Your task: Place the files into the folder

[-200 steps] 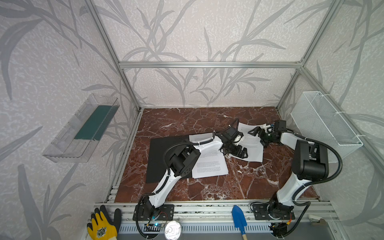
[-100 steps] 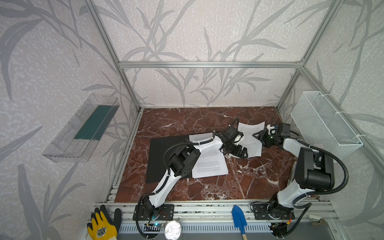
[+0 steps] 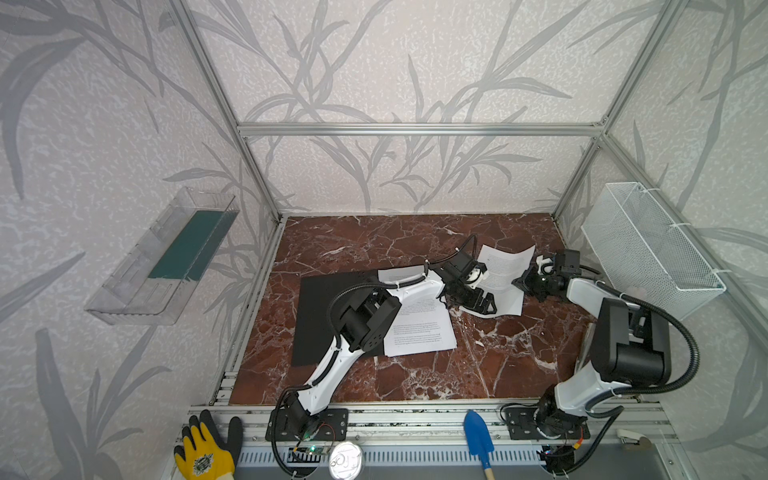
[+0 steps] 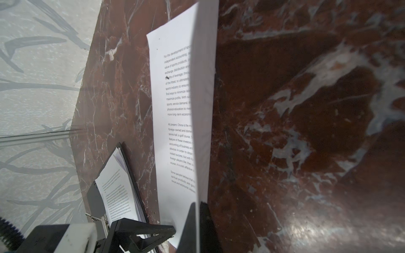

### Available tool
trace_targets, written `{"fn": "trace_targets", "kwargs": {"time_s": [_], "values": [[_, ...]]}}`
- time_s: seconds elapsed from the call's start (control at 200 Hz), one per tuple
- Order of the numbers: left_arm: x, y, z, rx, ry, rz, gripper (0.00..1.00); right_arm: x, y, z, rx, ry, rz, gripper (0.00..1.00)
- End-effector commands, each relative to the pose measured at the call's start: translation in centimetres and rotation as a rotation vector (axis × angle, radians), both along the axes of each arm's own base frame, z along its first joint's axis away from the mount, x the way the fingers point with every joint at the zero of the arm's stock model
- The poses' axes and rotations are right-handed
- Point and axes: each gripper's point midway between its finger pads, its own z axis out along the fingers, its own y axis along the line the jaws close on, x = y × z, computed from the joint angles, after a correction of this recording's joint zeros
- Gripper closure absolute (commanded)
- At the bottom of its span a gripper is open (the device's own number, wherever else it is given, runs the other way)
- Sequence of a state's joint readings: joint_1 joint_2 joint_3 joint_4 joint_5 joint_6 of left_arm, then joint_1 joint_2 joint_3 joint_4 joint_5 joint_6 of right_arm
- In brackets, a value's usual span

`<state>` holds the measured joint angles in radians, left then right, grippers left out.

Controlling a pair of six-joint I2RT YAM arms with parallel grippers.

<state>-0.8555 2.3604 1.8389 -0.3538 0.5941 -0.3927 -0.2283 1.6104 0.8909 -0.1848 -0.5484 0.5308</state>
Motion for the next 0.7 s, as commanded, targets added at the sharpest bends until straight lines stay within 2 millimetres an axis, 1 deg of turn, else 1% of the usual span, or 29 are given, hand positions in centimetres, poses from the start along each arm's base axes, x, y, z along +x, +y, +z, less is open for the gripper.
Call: {"fn": "trace_targets", "kwargs": {"time_s": [0.0, 0.02, 0.03, 0.035, 0.065, 0.07, 0.085, 0.095, 0.1, 0.105, 0.11, 0.18, 0.245, 0.285, 0.33, 0.385, 0.42, 0.47, 0.48, 0.51, 0.58, 0.655, 0.695], "values": [[-3.0, 2.1, -2.6, 0.107, 0.126, -0.001, 0.01, -0.5, -0.2, 1.8, -0.017, -0.048, -0.020, 1.00], [-3.0, 1.7, -1.6, 0.085, 0.120, -0.001, 0.01, -0.6, -0.2, 2.0, -0.018, -0.054, -0.023, 1.00], [-2.9, 1.5, -0.7, 0.069, 0.110, -0.001, 0.01, -0.7, -0.2, 2.0, -0.018, -0.056, -0.024, 1.00], [-3.0, 1.5, -0.6, 0.066, 0.112, -0.001, 0.01, -0.7, -0.2, 2.1, -0.018, -0.059, -0.025, 1.00], [-3.0, 1.1, 1.2, 0.031, 0.093, -0.002, 0.01, -0.8, -0.1, 2.3, -0.015, -0.068, -0.027, 1.00], [-2.9, 1.0, 2.0, 0.018, 0.084, -0.001, 0.01, -0.8, -0.1, 2.4, -0.014, -0.069, -0.029, 1.00], [-3.1, 0.8, 3.1, -0.004, 0.074, -0.001, 0.01, -0.9, -0.1, 2.6, -0.012, -0.075, -0.028, 1.00], [-3.1, 0.7, 3.8, -0.019, 0.067, -0.001, 0.01, -1.0, -0.1, 2.6, -0.011, -0.076, -0.029, 1.00], [-3.1, 0.6, 3.7, -0.021, 0.069, 0.000, 0.01, -1.0, 0.0, 2.7, -0.010, -0.078, -0.028, 1.00], [-3.1, 0.6, 4.6, -0.035, 0.061, 0.001, 0.01, -1.0, 0.0, 2.7, -0.010, -0.080, -0.028, 1.00], [-3.2, 0.5, 5.0, -0.045, 0.056, 0.000, 0.01, -1.0, 0.0, 2.8, -0.009, -0.081, -0.027, 1.00], [-4.0, 0.1, 10.0, -0.155, 0.000, 0.003, 0.01, -1.4, 0.2, 3.8, -0.008, -0.109, -0.023, 1.00], [-4.8, 0.7, 13.8, -0.213, -0.057, 0.018, 0.01, -1.8, 0.3, 4.7, -0.010, -0.137, -0.021, 1.00], [-5.6, 1.3, 15.9, -0.241, -0.099, 0.023, 0.01, -2.0, 0.8, 5.6, 0.006, -0.164, -0.010, 1.00], [-6.2, 2.3, 17.7, -0.259, -0.146, 0.048, 0.01, -2.3, 1.3, 6.6, 0.020, -0.196, 0.003, 1.00], [-7.0, 3.8, 19.5, -0.278, -0.192, 0.087, 0.01, -2.7, 1.8, 7.9, 0.014, -0.232, 0.013, 1.00], [-7.5, 5.0, 20.2, -0.285, -0.213, 0.115, 0.01, -3.0, 2.3, 8.8, 0.002, -0.256, 0.024, 1.00], [-8.1, 7.0, 20.7, -0.283, -0.242, 0.165, 0.01, -3.4, 3.0, 10.4, -0.019, -0.292, 0.043, 1.00], [-8.2, 7.5, 20.4, -0.275, -0.245, 0.178, 0.01, -3.5, 3.3, 10.7, -0.023, -0.298, 0.050, 1.00], [-8.4, 9.1, 20.8, -0.268, -0.273, 0.214, 0.01, -3.8, 4.0, 11.6, -0.040, -0.321, 0.068, 1.00], [-8.9, 12.9, 21.0, -0.235, -0.361, 0.287, 0.01, -4.4, 5.8, 14.1, -0.091, -0.382, 0.118, 1.00], [-8.8, 17.8, 20.6, -0.157, -0.464, 0.398, 0.01, -5.1, 8.0, 16.3, -0.145, -0.450, 0.165, 1.00], [-9.2, 20.1, 20.7, -0.117, -0.499, 0.434, 0.01, -5.4, 9.4, 17.2, -0.165, -0.483, 0.195, 1.00]]}}
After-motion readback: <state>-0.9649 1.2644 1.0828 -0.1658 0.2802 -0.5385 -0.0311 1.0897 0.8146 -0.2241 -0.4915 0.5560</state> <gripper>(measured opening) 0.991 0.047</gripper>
